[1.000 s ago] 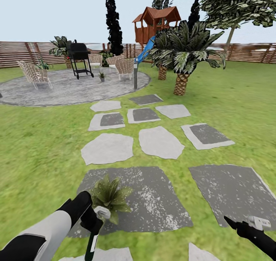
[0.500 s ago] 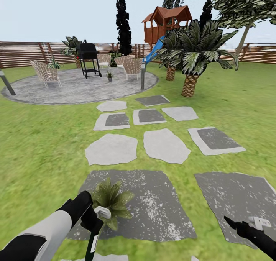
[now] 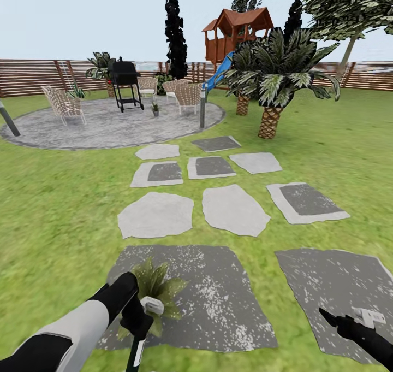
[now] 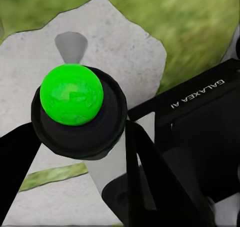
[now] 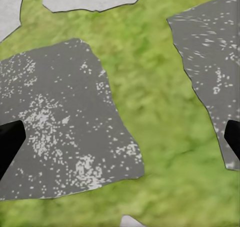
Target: Pick up the pesticide atomizer in the garden and spray insectifuge to fully cover both potted plants in the garden.
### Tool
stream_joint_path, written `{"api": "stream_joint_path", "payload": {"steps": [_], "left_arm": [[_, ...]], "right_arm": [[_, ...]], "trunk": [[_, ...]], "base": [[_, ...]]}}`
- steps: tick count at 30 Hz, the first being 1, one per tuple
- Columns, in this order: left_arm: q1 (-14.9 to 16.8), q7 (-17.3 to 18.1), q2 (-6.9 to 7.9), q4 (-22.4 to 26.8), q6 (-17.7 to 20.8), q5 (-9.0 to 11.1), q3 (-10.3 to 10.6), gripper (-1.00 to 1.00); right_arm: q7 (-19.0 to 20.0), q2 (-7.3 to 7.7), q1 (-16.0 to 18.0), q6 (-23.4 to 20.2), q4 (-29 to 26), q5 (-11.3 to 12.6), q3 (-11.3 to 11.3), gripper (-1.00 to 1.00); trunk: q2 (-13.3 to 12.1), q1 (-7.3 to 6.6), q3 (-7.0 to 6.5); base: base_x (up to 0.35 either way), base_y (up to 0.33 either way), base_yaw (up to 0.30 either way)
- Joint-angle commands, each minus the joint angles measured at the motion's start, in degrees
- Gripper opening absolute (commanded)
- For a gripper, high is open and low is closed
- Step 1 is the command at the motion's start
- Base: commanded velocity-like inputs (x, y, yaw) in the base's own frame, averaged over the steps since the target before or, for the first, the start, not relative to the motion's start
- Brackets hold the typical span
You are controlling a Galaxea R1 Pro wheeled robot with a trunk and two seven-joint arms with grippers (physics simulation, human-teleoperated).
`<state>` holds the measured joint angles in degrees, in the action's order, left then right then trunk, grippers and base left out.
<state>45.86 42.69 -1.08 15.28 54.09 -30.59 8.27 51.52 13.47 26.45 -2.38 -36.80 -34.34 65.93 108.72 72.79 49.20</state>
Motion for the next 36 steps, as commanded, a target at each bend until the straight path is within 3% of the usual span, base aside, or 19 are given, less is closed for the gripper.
{"api": "stream_joint_path", "payload": {"steps": [1,19,36], "left_arm": [[0.0,0.6,-0.02,0.1,0.2,-0.6,0.1,-1.0],[0.0,0.6,-0.06,0.1,0.4,-0.6,0.2,-1.0],[0.0,0.3,0.01,0.0,0.1,-0.6,0.0,-1.0]], "right_arm": [[0.4,-0.03,0.1,-0.3,-0.1,-0.3,0.3,1.0],[0.4,-0.03,0.1,-0.3,-0.1,-0.3,0.3,1.0],[0.4,-0.03,0.1,-0.3,-0.1,-0.3,0.3,1.0]], "trunk": [[0.0,-0.01,0.05],[0.0,-0.01,0.05],[0.0,-0.01,0.05]], "base": [[0.0,0.0,0.0],[0.116,0.0,0.0],[-0.311,0.0,0.0]]}}
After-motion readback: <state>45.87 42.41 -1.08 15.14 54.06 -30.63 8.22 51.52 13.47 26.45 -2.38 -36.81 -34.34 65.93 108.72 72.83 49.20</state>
